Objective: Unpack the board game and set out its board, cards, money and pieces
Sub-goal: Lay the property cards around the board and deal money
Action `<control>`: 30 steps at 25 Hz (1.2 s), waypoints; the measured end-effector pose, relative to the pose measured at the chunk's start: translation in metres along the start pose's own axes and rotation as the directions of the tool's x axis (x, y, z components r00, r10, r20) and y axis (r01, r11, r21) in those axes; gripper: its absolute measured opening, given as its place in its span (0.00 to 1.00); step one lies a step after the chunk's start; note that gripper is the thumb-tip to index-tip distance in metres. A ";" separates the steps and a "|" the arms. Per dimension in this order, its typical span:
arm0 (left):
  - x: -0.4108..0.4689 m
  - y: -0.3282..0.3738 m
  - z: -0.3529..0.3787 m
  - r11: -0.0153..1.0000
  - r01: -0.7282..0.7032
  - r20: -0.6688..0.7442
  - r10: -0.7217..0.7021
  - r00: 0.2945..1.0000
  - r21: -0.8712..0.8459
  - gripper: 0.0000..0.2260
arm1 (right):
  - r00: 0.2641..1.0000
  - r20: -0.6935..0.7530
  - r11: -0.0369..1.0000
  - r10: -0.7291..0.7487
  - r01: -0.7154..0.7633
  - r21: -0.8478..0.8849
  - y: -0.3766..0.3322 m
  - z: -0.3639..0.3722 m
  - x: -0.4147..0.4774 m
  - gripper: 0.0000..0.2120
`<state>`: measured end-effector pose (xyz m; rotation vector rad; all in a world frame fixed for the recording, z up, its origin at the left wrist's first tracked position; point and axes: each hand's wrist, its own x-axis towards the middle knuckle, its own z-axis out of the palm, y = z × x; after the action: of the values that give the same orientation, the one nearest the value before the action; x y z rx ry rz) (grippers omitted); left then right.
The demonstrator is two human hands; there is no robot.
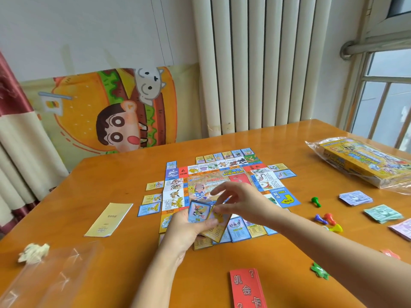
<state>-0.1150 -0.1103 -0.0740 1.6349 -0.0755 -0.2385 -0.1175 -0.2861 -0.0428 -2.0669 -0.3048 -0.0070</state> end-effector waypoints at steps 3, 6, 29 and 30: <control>-0.002 0.001 -0.001 0.999 0.032 0.036 -0.032 0.999 -0.005 0.11 | 0.998 0.064 0.994 -0.022 0.028 -0.102 -0.007 -0.005 0.005 0.16; 0.001 0.006 -0.004 0.982 0.074 -0.054 -0.085 0.995 -0.174 0.04 | 0.997 0.080 0.988 -0.003 0.016 -0.156 -0.005 -0.014 0.010 0.10; 0.002 0.014 -0.057 0.925 -0.031 -0.382 -0.125 0.916 -0.378 0.04 | 0.968 -0.179 0.941 0.174 -0.110 0.320 0.006 -0.046 -0.003 0.06; 0.004 0.013 -0.058 0.921 -0.028 -0.404 -0.143 0.904 -0.389 0.04 | 0.968 -0.191 0.944 0.163 -0.097 0.315 0.006 -0.049 -0.002 0.05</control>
<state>-0.0985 -0.0557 -0.0584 1.2602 0.3391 0.0639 -0.1120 -0.3318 -0.0243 -1.7567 -0.0300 -0.0973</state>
